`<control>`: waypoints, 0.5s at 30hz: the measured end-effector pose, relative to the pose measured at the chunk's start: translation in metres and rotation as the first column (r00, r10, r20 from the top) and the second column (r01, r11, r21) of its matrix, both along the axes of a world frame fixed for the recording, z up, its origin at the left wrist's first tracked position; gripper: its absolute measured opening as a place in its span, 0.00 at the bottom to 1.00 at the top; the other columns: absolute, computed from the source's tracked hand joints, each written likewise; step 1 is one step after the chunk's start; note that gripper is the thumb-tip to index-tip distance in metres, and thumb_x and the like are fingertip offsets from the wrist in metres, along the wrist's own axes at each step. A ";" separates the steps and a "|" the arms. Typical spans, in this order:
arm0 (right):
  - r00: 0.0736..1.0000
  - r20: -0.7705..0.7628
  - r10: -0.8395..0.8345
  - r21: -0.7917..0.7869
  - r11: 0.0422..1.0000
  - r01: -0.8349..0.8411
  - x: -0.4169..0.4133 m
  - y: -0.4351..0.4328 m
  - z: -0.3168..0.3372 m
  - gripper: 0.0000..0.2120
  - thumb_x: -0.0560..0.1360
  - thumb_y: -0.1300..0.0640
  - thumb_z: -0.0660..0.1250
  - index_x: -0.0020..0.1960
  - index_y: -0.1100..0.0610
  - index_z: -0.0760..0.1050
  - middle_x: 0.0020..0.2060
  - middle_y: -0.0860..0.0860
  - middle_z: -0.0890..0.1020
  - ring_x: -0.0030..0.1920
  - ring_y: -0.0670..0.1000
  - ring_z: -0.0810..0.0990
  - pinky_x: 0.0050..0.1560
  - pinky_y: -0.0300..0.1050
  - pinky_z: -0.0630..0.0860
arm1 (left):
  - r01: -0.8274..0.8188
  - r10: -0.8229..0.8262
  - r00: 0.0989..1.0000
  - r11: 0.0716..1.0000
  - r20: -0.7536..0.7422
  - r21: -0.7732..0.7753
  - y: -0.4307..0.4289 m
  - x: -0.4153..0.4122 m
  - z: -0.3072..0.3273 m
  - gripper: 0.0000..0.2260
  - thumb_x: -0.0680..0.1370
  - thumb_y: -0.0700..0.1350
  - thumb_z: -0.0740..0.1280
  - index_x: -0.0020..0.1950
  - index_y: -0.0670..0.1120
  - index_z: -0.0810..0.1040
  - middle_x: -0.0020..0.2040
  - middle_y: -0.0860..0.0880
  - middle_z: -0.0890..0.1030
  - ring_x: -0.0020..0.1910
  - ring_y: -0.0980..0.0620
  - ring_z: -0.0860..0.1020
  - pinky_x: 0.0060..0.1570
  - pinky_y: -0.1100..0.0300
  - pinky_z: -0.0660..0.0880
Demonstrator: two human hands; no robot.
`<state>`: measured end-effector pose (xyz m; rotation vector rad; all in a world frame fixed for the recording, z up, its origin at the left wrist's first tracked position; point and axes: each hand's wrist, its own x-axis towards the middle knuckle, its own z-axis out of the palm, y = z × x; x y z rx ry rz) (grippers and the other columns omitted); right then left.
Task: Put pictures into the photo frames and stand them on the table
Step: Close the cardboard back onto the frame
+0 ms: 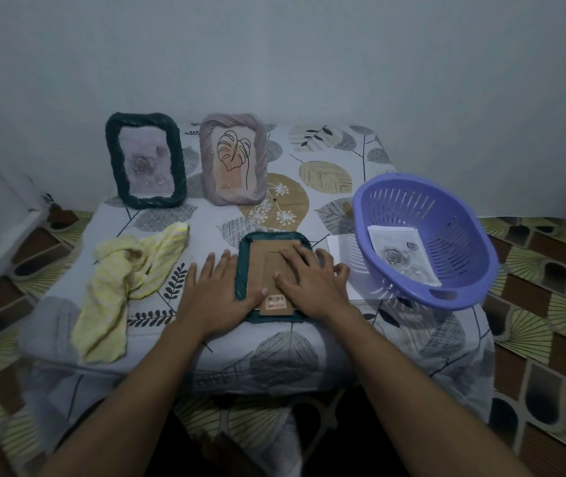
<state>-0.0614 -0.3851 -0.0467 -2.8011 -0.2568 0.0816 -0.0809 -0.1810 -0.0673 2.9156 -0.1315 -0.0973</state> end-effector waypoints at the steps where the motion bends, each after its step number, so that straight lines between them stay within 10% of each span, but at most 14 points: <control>1: 1.000 -0.010 0.003 -0.003 1.000 -0.003 0.000 0.000 0.000 0.25 0.79 0.34 0.52 0.75 0.36 0.57 0.78 0.41 0.55 0.76 0.55 0.52 0.63 0.58 0.54 | -0.003 0.003 1.000 1.000 0.000 0.008 -0.001 0.000 0.000 0.49 0.69 0.79 0.39 0.82 0.51 0.45 0.82 0.50 0.47 0.80 0.48 0.43 0.77 0.43 0.40; 15: 0.977 -0.127 -0.173 0.236 0.951 0.199 0.026 0.006 0.018 0.19 0.81 0.47 0.58 0.71 0.45 0.68 0.71 0.50 0.67 0.71 0.56 0.64 0.68 0.58 0.58 | -0.017 0.018 0.999 1.000 0.040 -0.013 -0.001 -0.001 0.001 0.48 0.69 0.80 0.42 0.81 0.51 0.49 0.82 0.50 0.51 0.80 0.48 0.46 0.76 0.41 0.42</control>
